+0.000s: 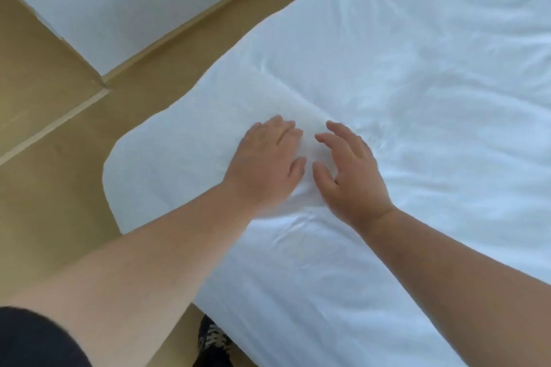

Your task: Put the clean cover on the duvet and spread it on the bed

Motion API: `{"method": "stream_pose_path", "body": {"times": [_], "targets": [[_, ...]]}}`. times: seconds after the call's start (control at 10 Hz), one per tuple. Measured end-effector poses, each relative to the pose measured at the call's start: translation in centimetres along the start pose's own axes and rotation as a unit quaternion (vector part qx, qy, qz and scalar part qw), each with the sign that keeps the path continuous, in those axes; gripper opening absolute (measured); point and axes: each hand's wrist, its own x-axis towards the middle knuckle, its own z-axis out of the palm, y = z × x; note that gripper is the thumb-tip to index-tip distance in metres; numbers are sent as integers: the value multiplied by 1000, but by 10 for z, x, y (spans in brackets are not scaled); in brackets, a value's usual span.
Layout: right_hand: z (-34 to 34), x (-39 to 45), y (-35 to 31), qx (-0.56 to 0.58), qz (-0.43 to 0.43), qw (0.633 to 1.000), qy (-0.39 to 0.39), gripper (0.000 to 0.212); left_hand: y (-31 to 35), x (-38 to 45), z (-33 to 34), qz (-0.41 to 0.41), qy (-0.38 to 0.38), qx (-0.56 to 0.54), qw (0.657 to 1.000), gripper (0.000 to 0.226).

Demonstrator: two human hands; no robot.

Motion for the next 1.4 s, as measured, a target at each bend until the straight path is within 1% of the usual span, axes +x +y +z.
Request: {"method": "stream_pose_path", "body": {"times": [0.1,0.2,0.3,0.4,0.5,0.6,0.7,0.8,0.9,1.0,1.1,1.2,1.3,1.4], "targets": [[-34,-17,68,-106,111,987,36,56,43,2,30,70,-88,82,990,68],[-55,-44,115,-136,206,969,30,67,22,-11,34,20,-101,125,987,75],[-65,-102,140,-139,258,956,7,73,-25,-32,17,-97,-90,154,979,76],[-71,-175,149,-139,328,934,-35,70,-34,-42,0,-207,-143,171,953,75],[-74,-233,138,-130,399,905,-65,70,10,-33,-13,-269,-159,169,935,69],[-78,-242,119,-113,435,891,-71,68,76,-21,-16,-147,-168,143,964,66],[-83,-207,112,-83,415,906,-25,69,145,-14,7,18,-180,102,978,66],[-81,-181,120,-77,383,920,-32,68,188,-20,46,100,-219,83,967,67],[-77,-224,144,-82,415,904,-56,67,181,-52,70,84,-250,109,959,68],[-83,-326,167,-80,514,852,-65,69,148,-92,69,57,-244,131,959,73],[-101,-445,181,-28,680,730,-70,75,118,-120,53,17,-282,162,946,79],[-131,-538,183,40,798,595,-82,71,105,-138,22,-51,-342,216,913,94],[-173,-574,160,56,802,589,-81,60,122,-134,-16,-70,-454,227,859,108],[-197,-574,126,118,753,647,-15,68,156,-135,-60,-9,-559,192,807,85]]}}
